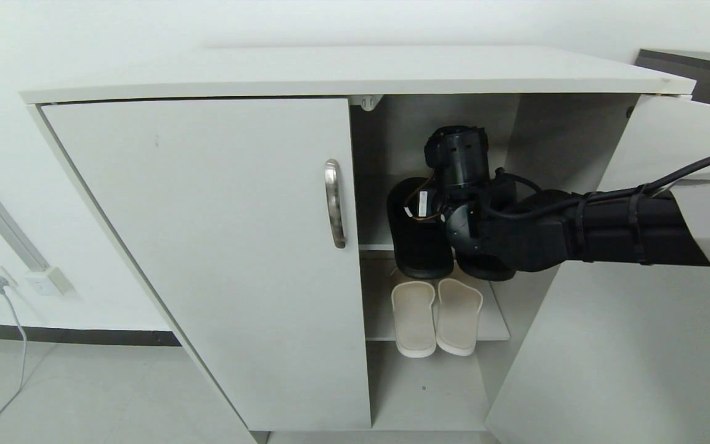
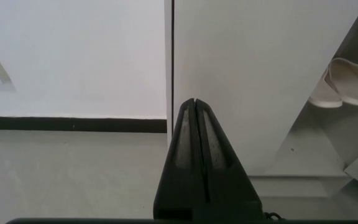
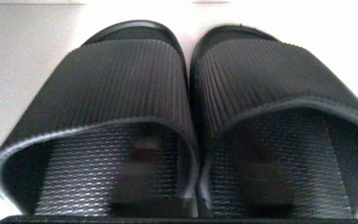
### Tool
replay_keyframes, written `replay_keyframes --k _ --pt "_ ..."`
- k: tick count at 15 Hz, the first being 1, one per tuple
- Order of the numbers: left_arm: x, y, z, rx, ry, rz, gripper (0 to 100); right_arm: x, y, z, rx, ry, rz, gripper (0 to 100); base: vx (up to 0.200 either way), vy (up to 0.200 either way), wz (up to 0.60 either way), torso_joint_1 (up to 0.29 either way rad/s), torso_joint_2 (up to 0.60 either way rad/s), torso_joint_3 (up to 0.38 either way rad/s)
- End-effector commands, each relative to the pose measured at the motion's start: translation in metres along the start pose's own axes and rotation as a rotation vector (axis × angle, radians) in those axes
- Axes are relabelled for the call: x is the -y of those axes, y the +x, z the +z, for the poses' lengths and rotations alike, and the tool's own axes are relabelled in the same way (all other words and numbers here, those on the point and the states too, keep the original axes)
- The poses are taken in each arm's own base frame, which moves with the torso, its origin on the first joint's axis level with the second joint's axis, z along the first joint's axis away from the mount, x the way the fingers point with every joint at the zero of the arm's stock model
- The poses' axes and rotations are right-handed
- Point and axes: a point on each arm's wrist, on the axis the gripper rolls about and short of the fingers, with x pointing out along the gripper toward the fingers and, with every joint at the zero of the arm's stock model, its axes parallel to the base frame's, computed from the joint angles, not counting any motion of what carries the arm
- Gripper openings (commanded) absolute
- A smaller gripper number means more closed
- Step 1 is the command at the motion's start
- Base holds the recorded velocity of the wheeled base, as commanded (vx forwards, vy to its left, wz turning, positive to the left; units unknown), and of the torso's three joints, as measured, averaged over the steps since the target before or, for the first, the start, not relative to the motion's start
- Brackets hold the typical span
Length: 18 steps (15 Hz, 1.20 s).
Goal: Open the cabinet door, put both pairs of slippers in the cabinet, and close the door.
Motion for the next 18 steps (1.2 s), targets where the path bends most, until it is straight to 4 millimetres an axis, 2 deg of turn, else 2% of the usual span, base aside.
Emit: replay_keyframes --k 1,5,9,11,13,15,18 --pt "0.000 0.000 0.000 0.000 0.000 0.001 0 0.001 -0.004 0.000 -0.004 -0.002 0.004 100 0.000 0.000 0.00 0.000 0.00 0.000" --pt "0.000 0.000 0.000 0.000 0.000 0.001 0 0.009 -0.036 0.005 -0.010 -0.012 0.033 100 0.000 0.000 0.00 0.000 0.00 0.000" --pt "0.000 0.000 0.000 0.000 0.000 0.001 0 0.022 -0.095 0.006 -0.010 0.021 0.104 100 0.000 0.000 0.00 0.000 0.00 0.000" --pt "0.000 0.000 0.000 0.000 0.001 -0.001 0 0.032 -0.130 -0.005 -0.009 0.015 0.167 100 0.000 0.000 0.00 0.000 0.00 0.000" --pt "0.000 0.000 0.000 0.000 0.000 -0.001 0 0.041 -0.158 -0.029 -0.015 -0.005 0.243 100 0.000 0.000 0.00 0.000 0.00 0.000" --pt "0.000 0.000 0.000 0.000 0.001 -0.001 0 0.040 -0.167 -0.043 0.013 -0.027 0.296 100 0.000 0.000 0.00 0.000 0.00 0.000" --pt "0.000 0.000 0.000 0.000 0.003 -0.001 0 0.038 -0.166 -0.049 0.046 -0.036 0.333 100 0.000 0.000 0.00 0.000 0.00 0.000"
